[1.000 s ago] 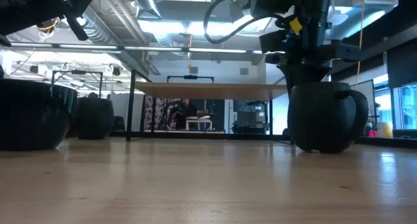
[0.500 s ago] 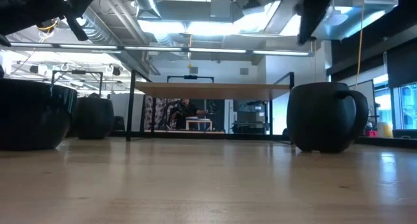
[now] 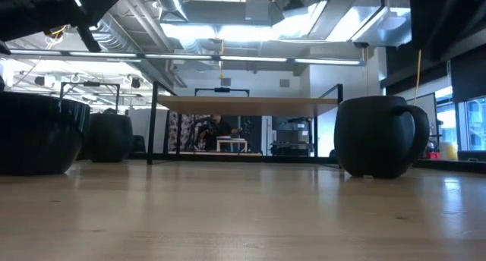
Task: Place coffee mugs
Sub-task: Put the red mug on the shelf
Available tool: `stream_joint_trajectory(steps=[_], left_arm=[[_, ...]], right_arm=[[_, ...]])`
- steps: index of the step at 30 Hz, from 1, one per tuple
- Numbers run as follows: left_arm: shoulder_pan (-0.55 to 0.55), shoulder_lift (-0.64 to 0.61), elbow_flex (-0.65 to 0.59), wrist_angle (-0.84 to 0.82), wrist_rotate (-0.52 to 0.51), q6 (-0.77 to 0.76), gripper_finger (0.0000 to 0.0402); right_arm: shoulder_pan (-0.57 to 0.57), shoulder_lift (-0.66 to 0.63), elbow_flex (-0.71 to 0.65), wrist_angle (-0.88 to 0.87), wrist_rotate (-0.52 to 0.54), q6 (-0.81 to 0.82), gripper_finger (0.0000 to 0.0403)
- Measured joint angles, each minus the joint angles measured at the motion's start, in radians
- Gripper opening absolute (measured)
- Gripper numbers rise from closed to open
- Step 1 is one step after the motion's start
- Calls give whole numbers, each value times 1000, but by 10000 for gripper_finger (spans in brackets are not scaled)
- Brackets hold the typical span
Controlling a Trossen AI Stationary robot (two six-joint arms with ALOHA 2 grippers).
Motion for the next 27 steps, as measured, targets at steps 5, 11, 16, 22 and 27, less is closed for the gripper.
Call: stream_joint_trajectory(steps=[5,11,16,22,27], left_arm=[[0,0,0,-63,-17,-25,32],[0,0,0,-137,-17,-29,32],[0,0,0,-144,-16,-50,32],[0,0,0,-146,-12,-52,32],[0,0,0,-143,-7,-65,32]], right_arm=[[6,0,-120,78,10,58,232],[4,0,-238,237,97,90,238],[4,13,-294,349,105,101,219],[3,73,-306,401,125,118,196],[4,120,-306,406,180,119,182]])
